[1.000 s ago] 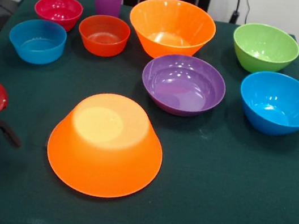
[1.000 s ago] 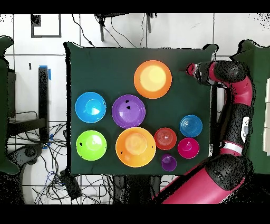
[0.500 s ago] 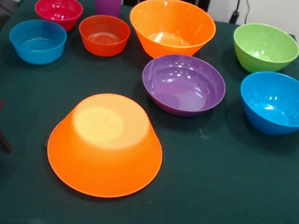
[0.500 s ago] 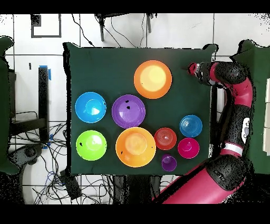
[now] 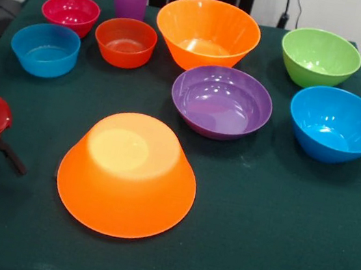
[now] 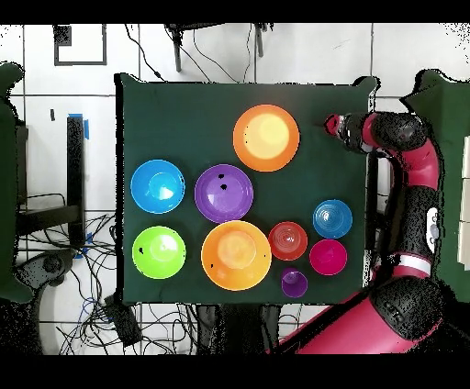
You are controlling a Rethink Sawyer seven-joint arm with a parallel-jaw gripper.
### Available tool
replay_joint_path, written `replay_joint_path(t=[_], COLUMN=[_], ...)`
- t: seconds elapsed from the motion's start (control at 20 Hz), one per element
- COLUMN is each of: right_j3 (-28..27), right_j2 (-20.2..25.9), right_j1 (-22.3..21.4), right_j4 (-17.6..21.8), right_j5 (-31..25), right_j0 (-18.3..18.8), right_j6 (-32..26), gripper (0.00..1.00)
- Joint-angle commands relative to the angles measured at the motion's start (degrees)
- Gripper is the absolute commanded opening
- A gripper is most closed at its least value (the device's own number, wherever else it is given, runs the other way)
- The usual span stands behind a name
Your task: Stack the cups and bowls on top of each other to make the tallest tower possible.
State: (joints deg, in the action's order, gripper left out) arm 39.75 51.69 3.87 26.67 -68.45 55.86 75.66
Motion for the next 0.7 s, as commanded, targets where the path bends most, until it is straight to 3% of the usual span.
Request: replay_joint_path(t=[0.05,0.4,0.7], right_j3=[14.2,27.0,31.4], right_j2=[-5.8,-8.7,-11.4], right_j1=[-4.5,-18.8,-24.9], right_j4=[1.6,1.6,-0.2], right_j5=[6.8,12.3,12.7], right_j0=[-0.4,-0.9,-2.6], right_j6=[-4.5,6.7,11.6], gripper=[1.0,1.0,1.0])
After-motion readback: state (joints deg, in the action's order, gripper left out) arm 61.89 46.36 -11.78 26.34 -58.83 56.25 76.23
